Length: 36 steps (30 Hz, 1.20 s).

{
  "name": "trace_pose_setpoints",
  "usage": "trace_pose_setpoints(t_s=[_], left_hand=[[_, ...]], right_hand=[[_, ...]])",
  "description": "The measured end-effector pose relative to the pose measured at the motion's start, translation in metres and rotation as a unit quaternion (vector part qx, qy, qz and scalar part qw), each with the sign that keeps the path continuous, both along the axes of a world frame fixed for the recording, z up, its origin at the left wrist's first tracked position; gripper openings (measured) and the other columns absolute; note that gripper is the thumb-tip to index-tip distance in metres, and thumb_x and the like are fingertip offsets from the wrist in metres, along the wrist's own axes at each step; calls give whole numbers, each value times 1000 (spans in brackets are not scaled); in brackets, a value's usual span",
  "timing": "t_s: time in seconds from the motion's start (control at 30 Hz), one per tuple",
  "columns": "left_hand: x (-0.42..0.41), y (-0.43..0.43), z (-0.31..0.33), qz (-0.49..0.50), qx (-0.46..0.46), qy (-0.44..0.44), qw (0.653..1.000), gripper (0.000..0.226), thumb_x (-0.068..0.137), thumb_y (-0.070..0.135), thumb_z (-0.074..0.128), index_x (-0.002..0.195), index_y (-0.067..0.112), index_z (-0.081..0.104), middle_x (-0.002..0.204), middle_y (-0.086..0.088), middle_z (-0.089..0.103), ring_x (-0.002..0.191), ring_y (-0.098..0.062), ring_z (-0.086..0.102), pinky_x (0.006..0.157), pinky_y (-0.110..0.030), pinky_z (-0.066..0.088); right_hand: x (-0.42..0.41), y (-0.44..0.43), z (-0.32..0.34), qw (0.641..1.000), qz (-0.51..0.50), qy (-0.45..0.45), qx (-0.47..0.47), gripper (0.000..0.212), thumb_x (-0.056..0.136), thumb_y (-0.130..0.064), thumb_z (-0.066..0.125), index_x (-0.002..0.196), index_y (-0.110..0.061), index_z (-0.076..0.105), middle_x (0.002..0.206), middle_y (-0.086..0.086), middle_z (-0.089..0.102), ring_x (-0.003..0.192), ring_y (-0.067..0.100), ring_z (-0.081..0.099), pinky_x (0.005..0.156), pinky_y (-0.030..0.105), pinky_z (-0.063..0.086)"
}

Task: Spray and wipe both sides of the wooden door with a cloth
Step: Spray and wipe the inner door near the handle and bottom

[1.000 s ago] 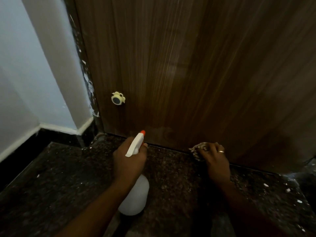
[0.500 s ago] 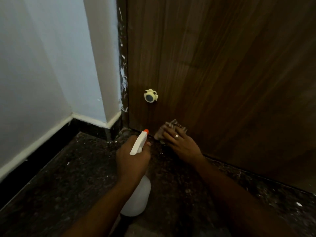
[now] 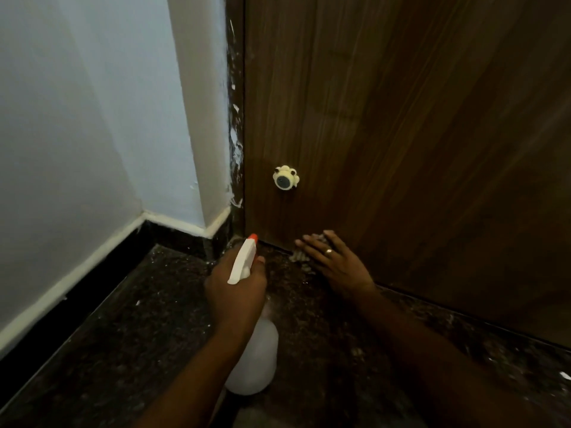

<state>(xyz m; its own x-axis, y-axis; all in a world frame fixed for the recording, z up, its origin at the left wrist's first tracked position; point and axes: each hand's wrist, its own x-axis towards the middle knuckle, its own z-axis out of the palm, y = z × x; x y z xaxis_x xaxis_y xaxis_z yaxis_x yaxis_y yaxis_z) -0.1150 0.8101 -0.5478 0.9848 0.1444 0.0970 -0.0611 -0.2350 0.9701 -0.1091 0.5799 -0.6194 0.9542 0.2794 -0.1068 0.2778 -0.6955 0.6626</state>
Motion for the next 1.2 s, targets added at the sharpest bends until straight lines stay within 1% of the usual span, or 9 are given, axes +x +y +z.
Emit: trace_pose_setpoints(t_s=[0.17,0.33,0.4,0.5,0.63,0.83,0.9,1.0,1.2], left_hand=[[14,27,-8,15,7,-1,1000,17,83,15,71,99,11,70,82,6,61,83,-19,61,78,-33,49],[31,39,-17,36,3,9,999,18,83,13,70,100,7,69,70,21,49,77,-15,55,74,-29,42],[34,37,-18,36,-6,10,999,18,84,12,68,101,7,69,72,16,53,79,-16,56,75,-30,43],[38,29,-16,39,-16,10,999,19,84,15,69,103,10,69,83,5,59,84,-20,60,78,-33,49],[42,25,-11,38,-34,3,999,26,85,16,69,110,13,68,92,6,61,88,-17,60,82,-32,50],[49,34,-21,56,-21,7,998,20,83,17,70,102,13,69,90,-4,69,84,-26,65,80,-47,56],[51,36,-21,53,-12,10,998,16,83,19,69,98,13,69,87,-9,69,82,-28,65,77,-49,55],[49,31,-17,47,-9,12,999,18,84,18,68,101,14,69,91,-7,69,86,-25,64,81,-47,55],[22,11,2,34,-21,-1,999,18,84,17,68,102,15,69,86,5,62,86,-22,62,78,-33,49]], right_hand=[[82,88,3,999,22,-31,5,59,104,-23,29,158,-20,6,164,3,-20,151,26,-17,116,52,-15],[99,93,0,998,30,-56,-2,60,102,-24,36,158,-25,13,164,7,-22,151,28,-19,116,53,-18],[94,83,-1,994,11,-105,29,64,100,-26,38,159,-27,11,164,8,-21,150,29,-20,116,56,-21],[90,82,4,977,-12,-186,107,65,96,-24,36,158,-28,17,166,5,-12,151,27,-15,119,55,-14],[101,100,1,947,-33,-262,181,65,96,-27,38,158,-25,21,167,5,-6,152,28,-11,120,57,-11],[103,94,-44,989,0,-142,36,65,99,-30,37,156,-18,7,167,6,-7,153,27,-5,120,58,-8],[101,89,-42,990,15,-137,18,59,99,-27,30,156,-19,16,167,7,1,154,28,2,123,56,2],[82,69,-34,990,45,-134,19,56,95,-19,22,145,-18,48,161,9,30,149,31,25,121,53,22],[-3,-10,-19,993,40,-104,-28,39,85,-24,44,101,-16,79,135,10,60,125,38,48,105,60,34]])
